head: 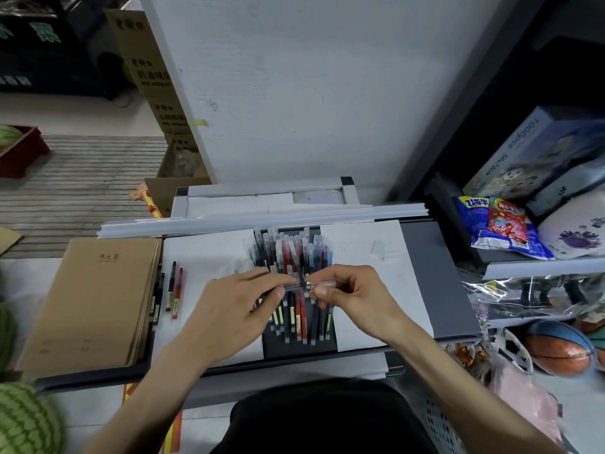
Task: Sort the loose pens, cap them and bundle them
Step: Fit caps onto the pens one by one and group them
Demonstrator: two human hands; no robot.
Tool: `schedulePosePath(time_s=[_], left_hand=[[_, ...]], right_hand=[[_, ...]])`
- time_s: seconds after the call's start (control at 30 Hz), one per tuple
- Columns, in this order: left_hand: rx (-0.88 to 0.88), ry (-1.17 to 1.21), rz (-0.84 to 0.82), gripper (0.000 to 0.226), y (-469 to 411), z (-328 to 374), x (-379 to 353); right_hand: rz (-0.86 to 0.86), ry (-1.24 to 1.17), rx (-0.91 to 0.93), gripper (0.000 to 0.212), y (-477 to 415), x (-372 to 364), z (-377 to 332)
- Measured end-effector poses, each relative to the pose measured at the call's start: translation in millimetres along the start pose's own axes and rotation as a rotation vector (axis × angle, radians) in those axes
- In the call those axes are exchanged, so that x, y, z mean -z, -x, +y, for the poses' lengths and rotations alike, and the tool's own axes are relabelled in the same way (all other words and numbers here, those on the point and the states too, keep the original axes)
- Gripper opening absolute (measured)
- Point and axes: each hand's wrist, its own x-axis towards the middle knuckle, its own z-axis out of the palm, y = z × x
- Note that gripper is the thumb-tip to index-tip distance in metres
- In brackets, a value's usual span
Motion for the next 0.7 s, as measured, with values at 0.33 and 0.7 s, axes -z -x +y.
schedulePosePath(time_s=[0.33,0.7], left_hand=[[-0.036,-0.085,-0.039,0.037,-0.9,7.6,-1.6],[-0.050,-0.091,-0.045,0.037,4.9,11.8,-42.0]], right_hand=[[-0.016,0.044,-0.011,0.014,4.2,-14.3,0.4],[-0.033,-0.199,-0.401,0.015,-0.7,-18.3,18.9]])
